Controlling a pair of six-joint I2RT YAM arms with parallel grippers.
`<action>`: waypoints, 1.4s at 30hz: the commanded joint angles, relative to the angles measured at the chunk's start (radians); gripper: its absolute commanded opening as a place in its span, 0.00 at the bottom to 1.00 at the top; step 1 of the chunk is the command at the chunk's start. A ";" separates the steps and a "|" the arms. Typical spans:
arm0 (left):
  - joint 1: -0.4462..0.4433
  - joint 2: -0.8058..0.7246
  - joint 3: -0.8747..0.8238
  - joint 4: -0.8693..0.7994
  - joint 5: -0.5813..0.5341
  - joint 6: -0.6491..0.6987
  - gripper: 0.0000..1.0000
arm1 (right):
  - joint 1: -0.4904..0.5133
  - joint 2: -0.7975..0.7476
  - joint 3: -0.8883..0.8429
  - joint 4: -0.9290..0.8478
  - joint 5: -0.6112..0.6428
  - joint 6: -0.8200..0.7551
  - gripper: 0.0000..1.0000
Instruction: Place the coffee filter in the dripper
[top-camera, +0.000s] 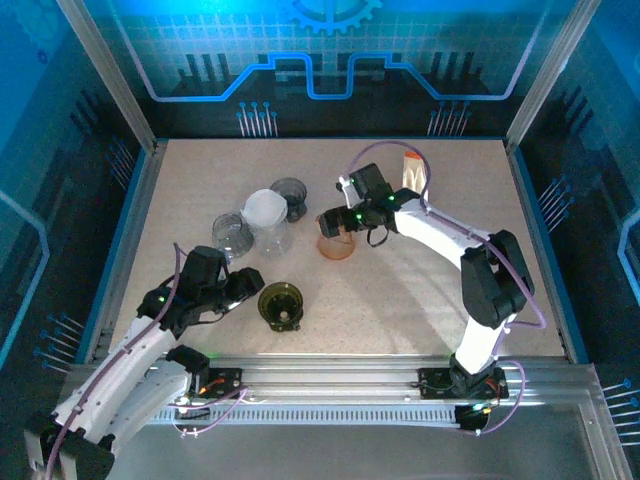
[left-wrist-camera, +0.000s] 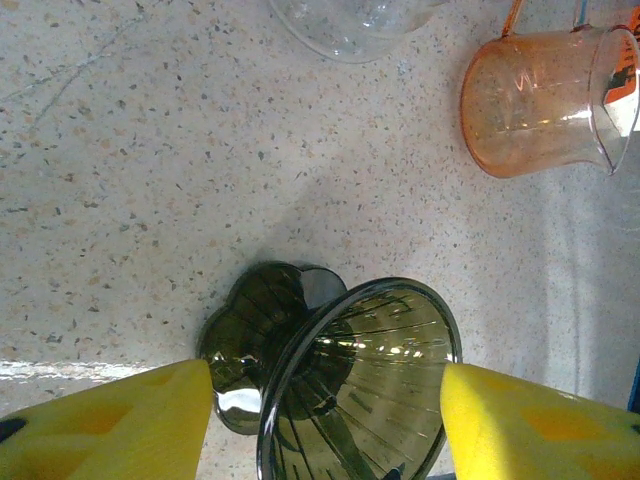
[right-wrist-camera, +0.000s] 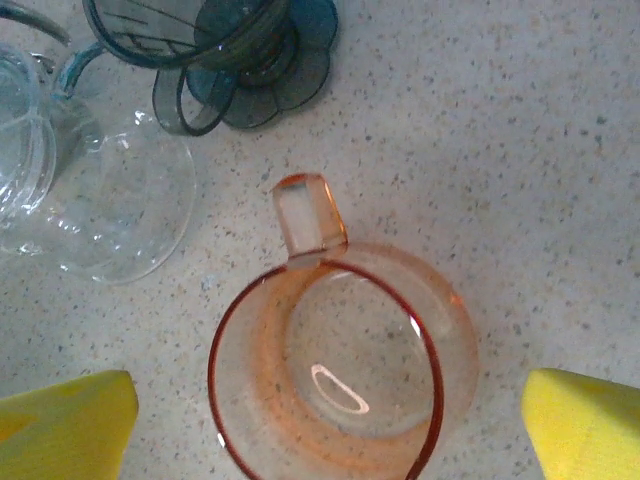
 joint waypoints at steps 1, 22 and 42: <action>0.010 0.004 -0.016 0.015 0.022 0.020 0.63 | -0.005 0.070 0.093 -0.019 0.024 -0.054 1.00; 0.010 0.005 -0.033 0.036 0.018 0.020 0.63 | 0.065 0.257 0.278 -0.276 0.116 -0.123 0.84; 0.012 -0.005 -0.017 0.028 0.004 0.036 0.63 | 0.237 -0.043 -0.110 -0.254 0.131 -0.008 0.75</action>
